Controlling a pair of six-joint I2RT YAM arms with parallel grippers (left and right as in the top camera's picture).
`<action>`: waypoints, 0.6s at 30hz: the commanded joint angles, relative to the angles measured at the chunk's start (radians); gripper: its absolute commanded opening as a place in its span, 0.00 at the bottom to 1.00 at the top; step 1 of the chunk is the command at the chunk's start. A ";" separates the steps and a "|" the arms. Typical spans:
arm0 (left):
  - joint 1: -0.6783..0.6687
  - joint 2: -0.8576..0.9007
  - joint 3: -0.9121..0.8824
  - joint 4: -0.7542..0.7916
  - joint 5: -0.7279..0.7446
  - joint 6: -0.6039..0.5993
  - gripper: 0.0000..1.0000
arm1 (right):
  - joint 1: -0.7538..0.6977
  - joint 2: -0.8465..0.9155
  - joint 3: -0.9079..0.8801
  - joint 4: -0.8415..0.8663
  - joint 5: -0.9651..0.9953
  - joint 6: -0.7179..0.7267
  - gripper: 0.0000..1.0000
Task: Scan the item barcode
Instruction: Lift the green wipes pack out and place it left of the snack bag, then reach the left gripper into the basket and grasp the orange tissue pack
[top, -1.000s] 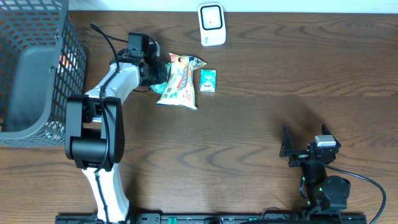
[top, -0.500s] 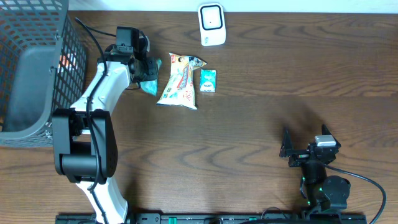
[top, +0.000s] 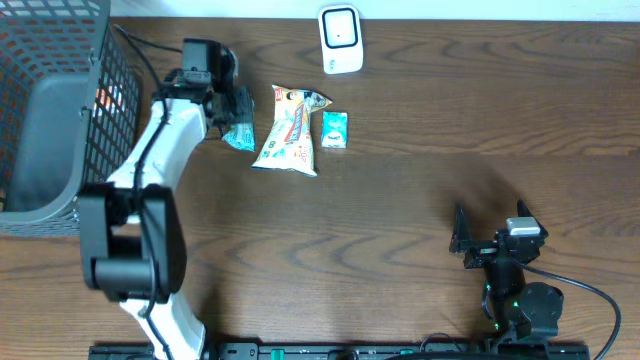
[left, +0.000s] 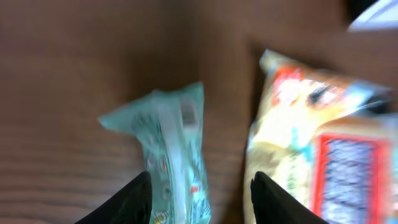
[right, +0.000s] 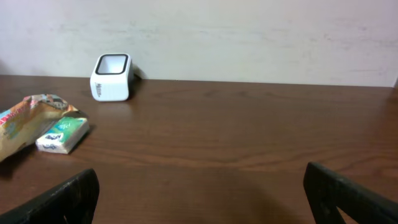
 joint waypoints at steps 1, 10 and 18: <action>0.034 -0.165 0.058 0.074 -0.014 0.044 0.51 | 0.008 -0.006 -0.002 -0.004 0.003 0.000 0.99; 0.228 -0.400 0.058 0.254 -0.014 0.045 0.68 | 0.008 -0.006 -0.002 -0.004 0.003 0.000 0.99; 0.484 -0.383 0.058 0.270 -0.042 -0.200 0.70 | 0.008 -0.006 -0.002 -0.004 0.003 0.000 0.99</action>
